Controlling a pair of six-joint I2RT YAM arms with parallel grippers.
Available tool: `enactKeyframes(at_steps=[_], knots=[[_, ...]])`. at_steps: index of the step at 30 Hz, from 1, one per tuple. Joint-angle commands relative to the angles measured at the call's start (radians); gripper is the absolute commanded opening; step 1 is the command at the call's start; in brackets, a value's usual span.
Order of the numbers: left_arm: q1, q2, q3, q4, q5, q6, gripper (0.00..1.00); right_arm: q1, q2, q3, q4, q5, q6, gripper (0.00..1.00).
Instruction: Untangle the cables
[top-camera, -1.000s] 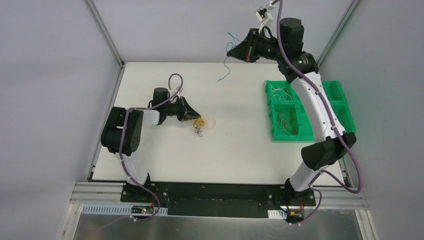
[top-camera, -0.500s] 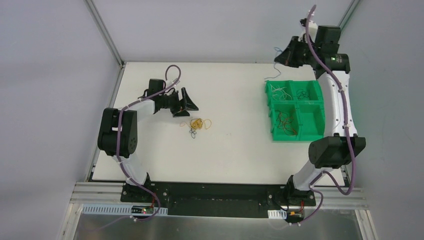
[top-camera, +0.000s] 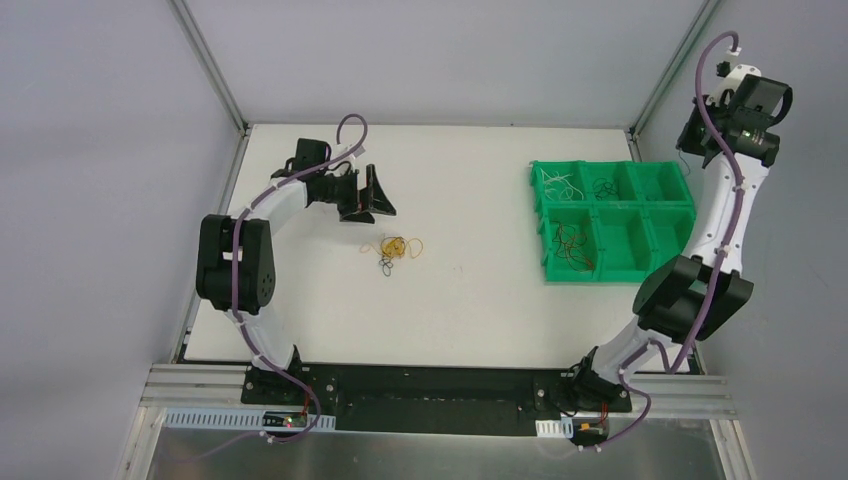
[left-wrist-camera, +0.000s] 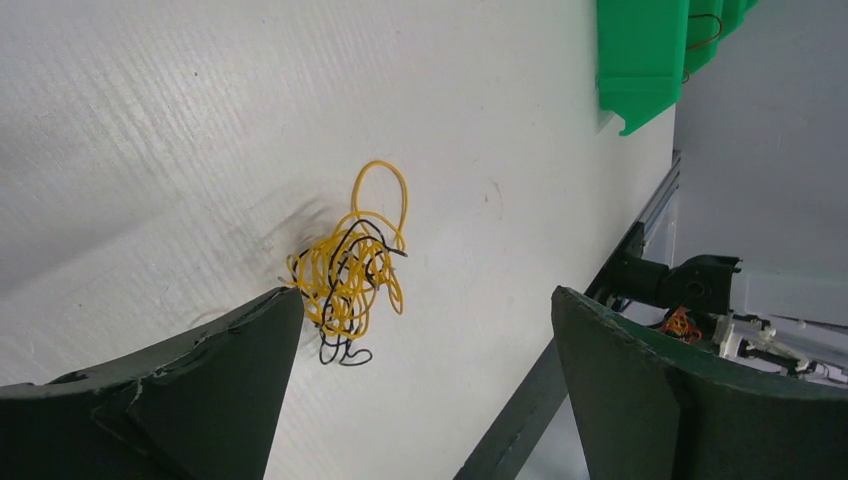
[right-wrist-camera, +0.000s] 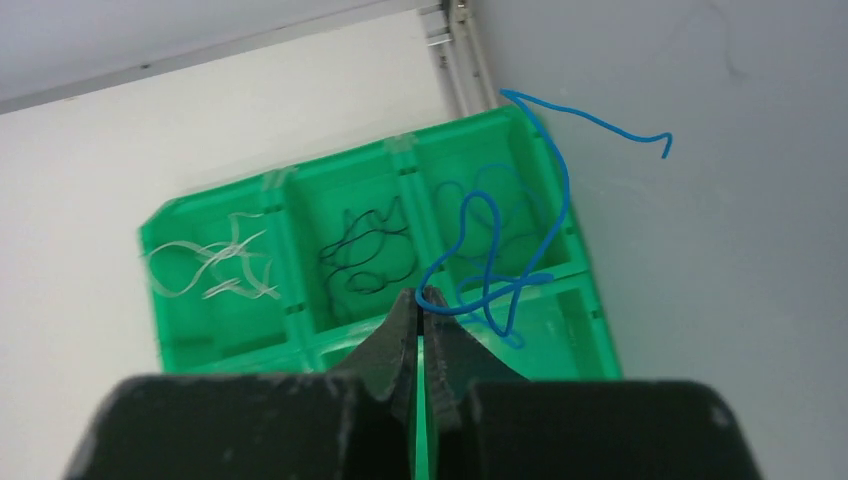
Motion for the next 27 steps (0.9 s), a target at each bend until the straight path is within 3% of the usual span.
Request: enactKeyframes(at_steps=[1, 7, 16, 27], knots=[[0.006, 0.031, 0.088, -0.167, 0.018, 0.128, 0.99, -0.03, 0.1, -0.044, 0.187, 0.102, -0.05, 0.0], [0.021, 0.093, 0.2, -0.311, 0.004, 0.218, 0.99, -0.022, 0.253, -0.024, 0.287, 0.156, -0.058, 0.0], [0.048, 0.123, 0.251, -0.362, 0.001, 0.234, 0.99, -0.018, 0.275, -0.147, 0.333, 0.226, -0.219, 0.0], [0.055, 0.108, 0.236, -0.394, 0.003, 0.267, 0.99, -0.003, 0.231, -0.227, 0.187, 0.039, -0.324, 0.0]])
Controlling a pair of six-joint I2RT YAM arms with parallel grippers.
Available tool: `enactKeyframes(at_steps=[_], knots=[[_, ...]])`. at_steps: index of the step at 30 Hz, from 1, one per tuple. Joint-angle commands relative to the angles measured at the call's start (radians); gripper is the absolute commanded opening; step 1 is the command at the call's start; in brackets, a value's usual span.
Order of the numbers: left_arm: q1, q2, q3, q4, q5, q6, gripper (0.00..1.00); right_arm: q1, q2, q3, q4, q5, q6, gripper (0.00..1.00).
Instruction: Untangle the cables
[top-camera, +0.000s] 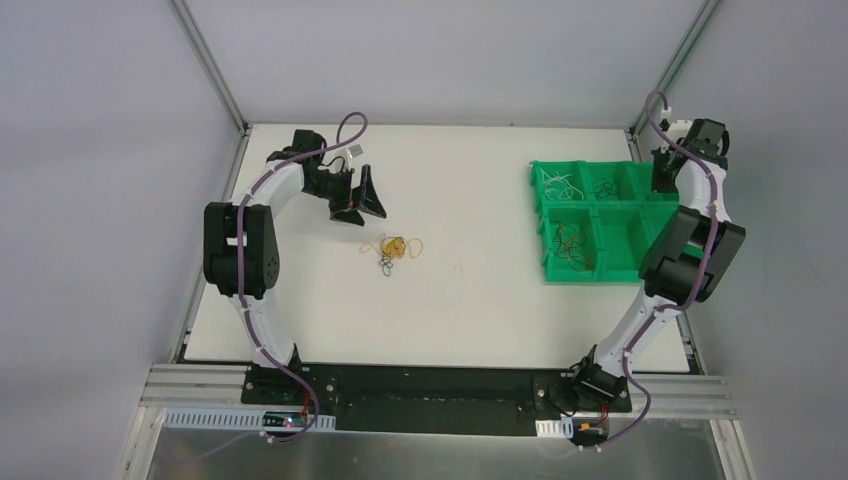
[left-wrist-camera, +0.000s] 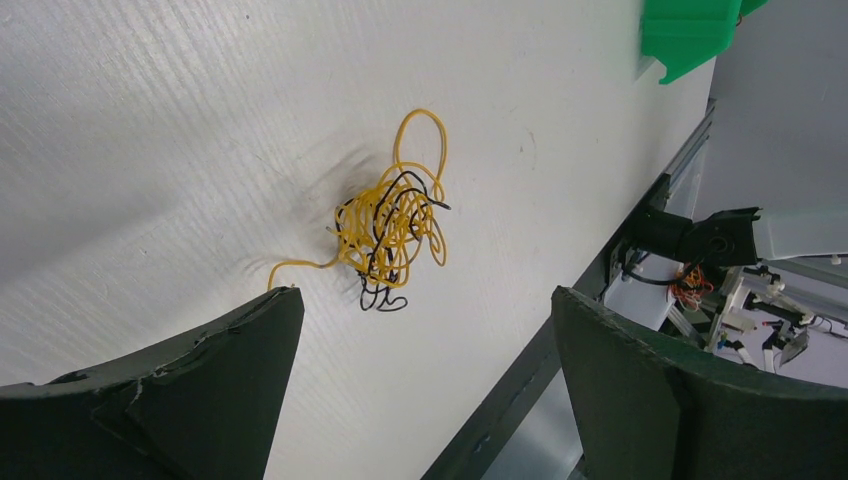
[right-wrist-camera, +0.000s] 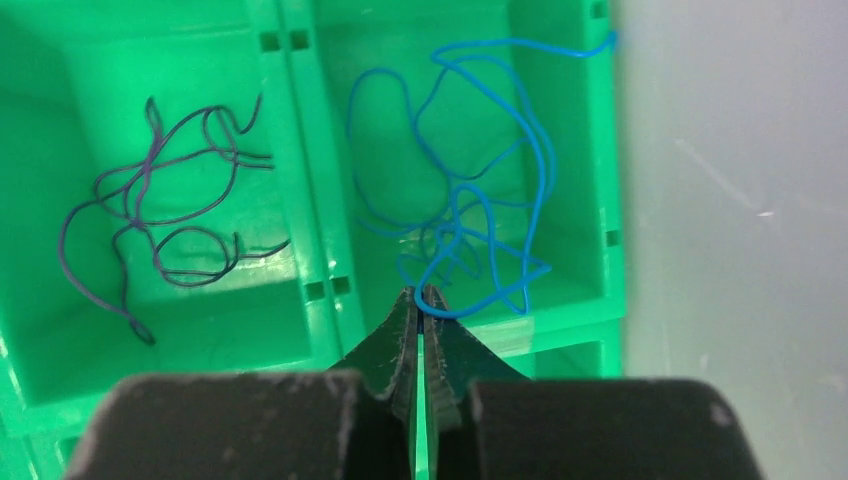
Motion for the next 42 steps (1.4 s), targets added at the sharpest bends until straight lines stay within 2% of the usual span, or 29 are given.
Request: enactKeyframes(at_steps=[1, 10, 18, 19, 24, 29, 32, 37, 42], knots=[[0.008, -0.017, 0.016, -0.037, 0.006, 0.039, 0.99, 0.024, -0.094, -0.043, -0.028, -0.092, -0.047, 0.0], [0.012, -0.044, -0.009, -0.045, -0.001, 0.049, 0.99, 0.092, -0.184, -0.149, 0.035, -0.085, -0.056, 0.0], [0.012, -0.049, -0.013, -0.05, -0.017, 0.044, 0.99, 0.05, -0.095, -0.041, -0.004, -0.03, 0.009, 0.0], [0.012, -0.052, -0.013, -0.05, -0.024, 0.044, 0.99, 0.044, -0.08, -0.021, -0.009, -0.013, 0.019, 0.06], [0.012, -0.067, -0.014, -0.049, -0.068, 0.053, 0.99, 0.037, -0.063, 0.089, -0.092, -0.019, 0.072, 0.51], [0.008, -0.054, -0.023, -0.016, -0.055, 0.037, 0.95, 0.09, -0.178, 0.085, -0.14, -0.096, 0.092, 0.74], [-0.007, -0.045, -0.048, 0.024, -0.002, 0.029, 0.89, 0.142, -0.26, 0.078, -0.205, -0.205, 0.149, 0.8], [-0.069, -0.04, -0.105, 0.1, 0.02, 0.021, 0.82, 0.278, -0.344, -0.007, -0.293, -0.458, 0.306, 0.81], [-0.097, -0.01, -0.151, 0.178, -0.004, -0.016, 0.74, 0.496, -0.371, -0.151, -0.265, -0.523, 0.373, 0.81]])
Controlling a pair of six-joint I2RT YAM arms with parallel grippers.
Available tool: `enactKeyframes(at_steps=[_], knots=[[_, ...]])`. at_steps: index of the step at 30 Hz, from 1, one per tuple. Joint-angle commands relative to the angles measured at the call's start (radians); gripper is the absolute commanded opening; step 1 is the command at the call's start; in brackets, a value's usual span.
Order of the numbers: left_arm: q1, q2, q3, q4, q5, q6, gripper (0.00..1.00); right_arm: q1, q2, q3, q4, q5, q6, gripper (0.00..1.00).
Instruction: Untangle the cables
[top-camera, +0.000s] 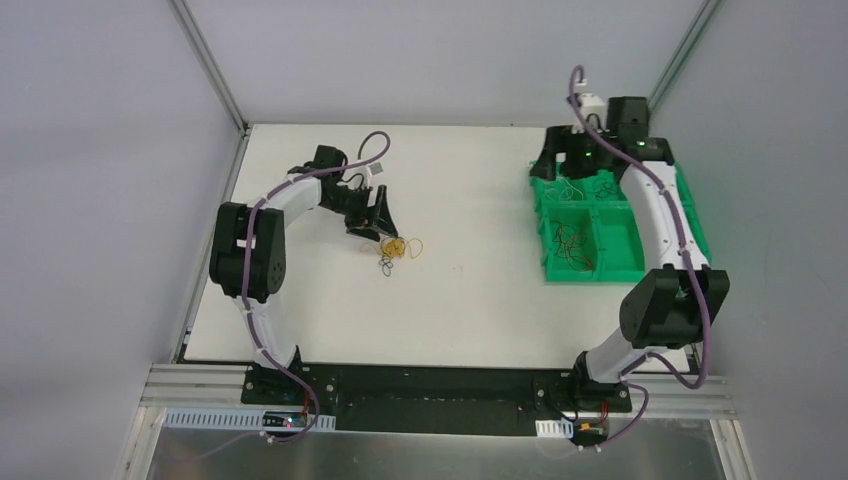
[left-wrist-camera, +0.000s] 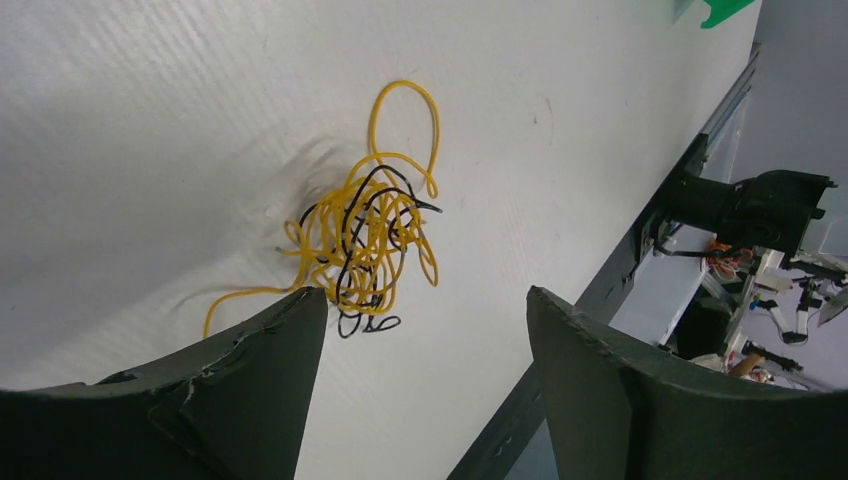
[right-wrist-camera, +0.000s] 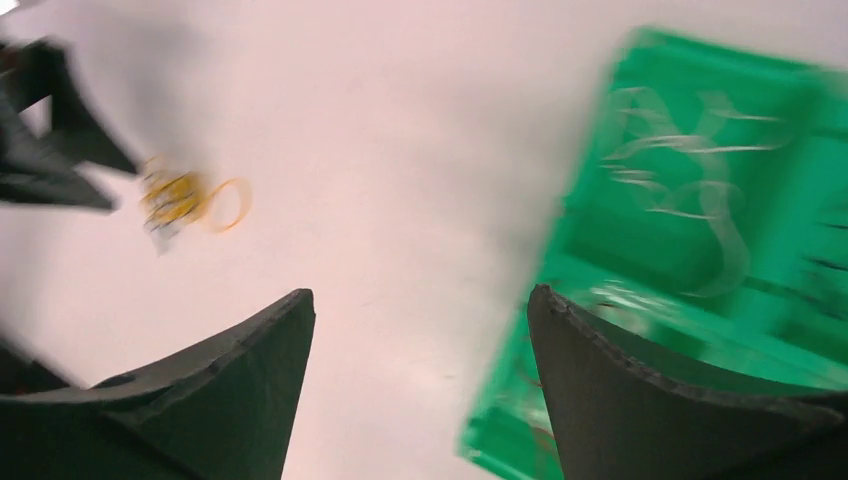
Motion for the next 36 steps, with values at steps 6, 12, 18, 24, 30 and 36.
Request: enactKeyframes(at_steps=[6, 12, 18, 24, 30, 36], knots=[[-0.015, 0.038, -0.03, 0.12, 0.05, -0.049, 0.43, 0.306, 0.128, -0.157, 0.133, -0.264, 0.345, 0.69], [0.016, -0.11, -0.075, 0.119, 0.066, 0.018, 0.25, 0.452, 0.275, -0.148, 0.25, -0.299, 0.451, 0.58], [-0.028, -0.178, -0.132, 0.124, 0.048, 0.06, 0.24, 0.503, 0.391, -0.115, 0.343, -0.326, 0.564, 0.47], [-0.088, -0.097, -0.121, 0.154, -0.018, -0.015, 0.37, 0.572, 0.448, -0.106, 0.439, -0.27, 0.639, 0.43], [-0.097, -0.049, -0.09, 0.18, -0.059, -0.075, 0.42, 0.632, 0.501, -0.079, 0.451, -0.174, 0.666, 0.43], [-0.103, -0.015, -0.1, 0.179, -0.093, -0.091, 0.4, 0.658, 0.553, -0.055, 0.488, -0.155, 0.703, 0.43]])
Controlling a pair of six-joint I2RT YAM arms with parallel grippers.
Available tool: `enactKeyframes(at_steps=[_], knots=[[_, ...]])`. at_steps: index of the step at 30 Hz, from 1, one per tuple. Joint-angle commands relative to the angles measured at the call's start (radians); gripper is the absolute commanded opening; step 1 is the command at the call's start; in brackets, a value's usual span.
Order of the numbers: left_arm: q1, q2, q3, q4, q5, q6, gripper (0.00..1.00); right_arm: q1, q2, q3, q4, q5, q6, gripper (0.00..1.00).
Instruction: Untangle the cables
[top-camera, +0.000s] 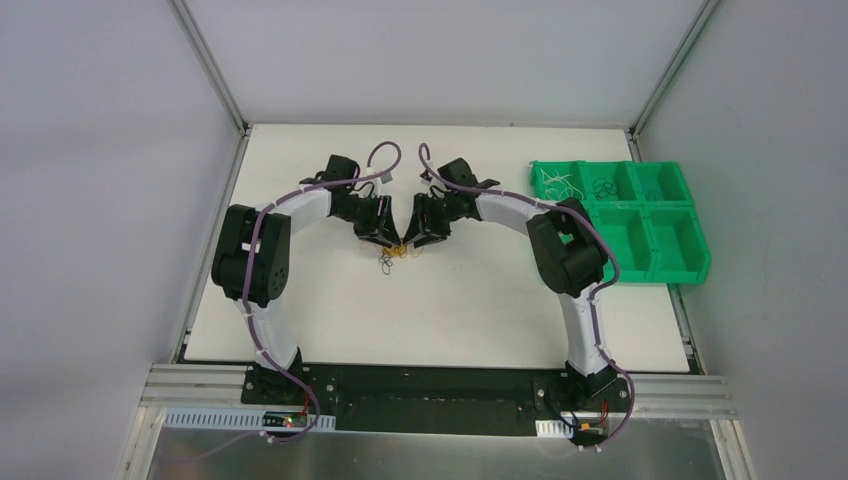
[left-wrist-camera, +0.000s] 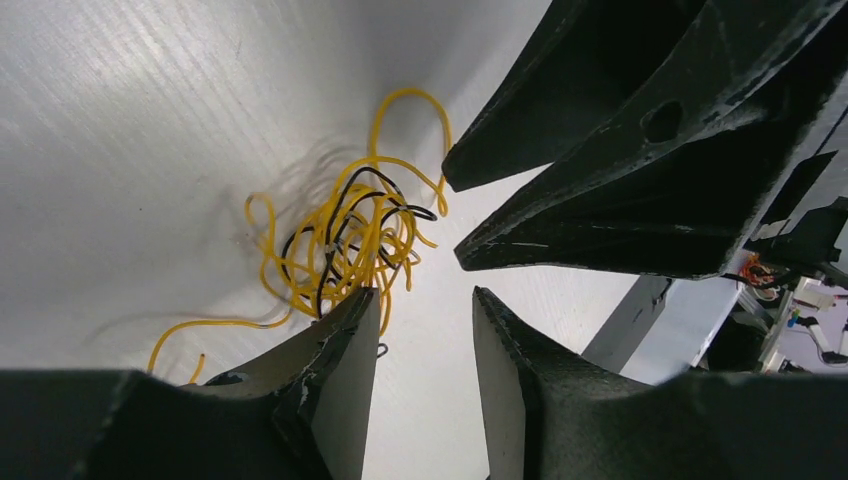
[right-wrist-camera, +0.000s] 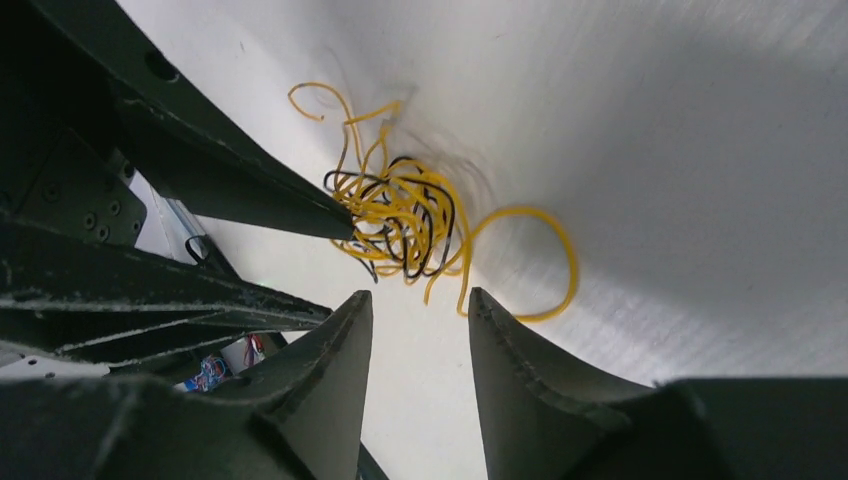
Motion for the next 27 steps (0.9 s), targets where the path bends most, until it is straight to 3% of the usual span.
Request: enactKeyframes(at_steps=[1, 9, 21, 24, 27], knots=[[-0.009, 0.011, 0.008, 0.014, -0.036, -0.016, 0.4, 0.007, 0.036, 0.057, 0.048, 0.035, 0.047, 0.43], [0.02, -0.045, -0.022, 0.017, 0.015, -0.025, 0.4, 0.01, 0.06, 0.043, 0.063, 0.066, 0.049, 0.34], [0.026, -0.048, -0.009, 0.019, -0.003, -0.046, 0.54, 0.012, 0.074, 0.019, 0.077, 0.067, 0.066, 0.34], [0.026, -0.04, -0.007, 0.021, -0.008, -0.054, 0.53, 0.011, 0.077, 0.015, 0.076, 0.068, 0.065, 0.33], [0.034, -0.052, -0.013, 0.02, -0.021, -0.069, 0.45, 0.012, 0.073, 0.015, 0.065, 0.082, 0.056, 0.33]])
